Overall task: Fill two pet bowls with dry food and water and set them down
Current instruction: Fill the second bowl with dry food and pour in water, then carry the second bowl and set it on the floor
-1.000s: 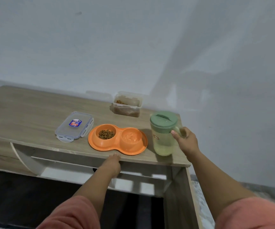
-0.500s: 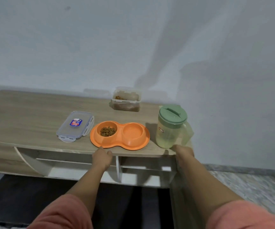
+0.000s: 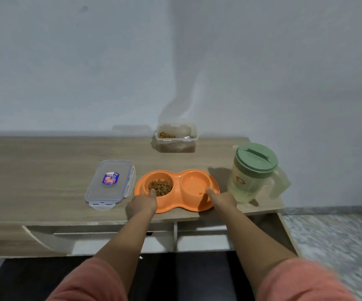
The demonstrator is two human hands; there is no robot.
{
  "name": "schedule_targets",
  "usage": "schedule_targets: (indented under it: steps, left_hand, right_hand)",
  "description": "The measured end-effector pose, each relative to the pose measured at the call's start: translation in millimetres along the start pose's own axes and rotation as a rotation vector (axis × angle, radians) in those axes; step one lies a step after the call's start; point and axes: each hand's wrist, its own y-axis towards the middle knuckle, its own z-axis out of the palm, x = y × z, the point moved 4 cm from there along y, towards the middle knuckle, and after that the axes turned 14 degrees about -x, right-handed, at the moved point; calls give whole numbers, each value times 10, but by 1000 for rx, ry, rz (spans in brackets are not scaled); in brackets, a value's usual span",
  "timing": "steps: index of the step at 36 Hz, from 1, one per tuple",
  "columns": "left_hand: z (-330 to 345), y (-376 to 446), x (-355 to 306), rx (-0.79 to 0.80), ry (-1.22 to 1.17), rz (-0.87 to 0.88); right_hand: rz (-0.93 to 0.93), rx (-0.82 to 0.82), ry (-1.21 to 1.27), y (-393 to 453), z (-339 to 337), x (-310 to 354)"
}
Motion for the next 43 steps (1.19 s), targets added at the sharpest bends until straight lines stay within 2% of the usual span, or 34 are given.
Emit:
schedule_targets:
  steps: [4,12,26,29,32,43]
  left_hand:
    - [-20,104,20,23,91,58]
    - [-95,246,97,90,-50,-97]
    - [-218,195,208,138,-145,-15]
    - [-276,49,154,141,-230,-17]
    - [-303,-225,54,248,-323,-27]
    - [-117,-1309,-201,443,-375,111]
  right_hand:
    - [27,-75,-54,-68,127,81]
    - [135,-171,-46,-245,230,76]
    - [403,-388,275,-884,224,-328]
    - [430,-424,315,-994,122,-417]
    - [456,-464,347,-1108,-62,-541]
    - [564,-641,470,-1387,-1063,-1124]
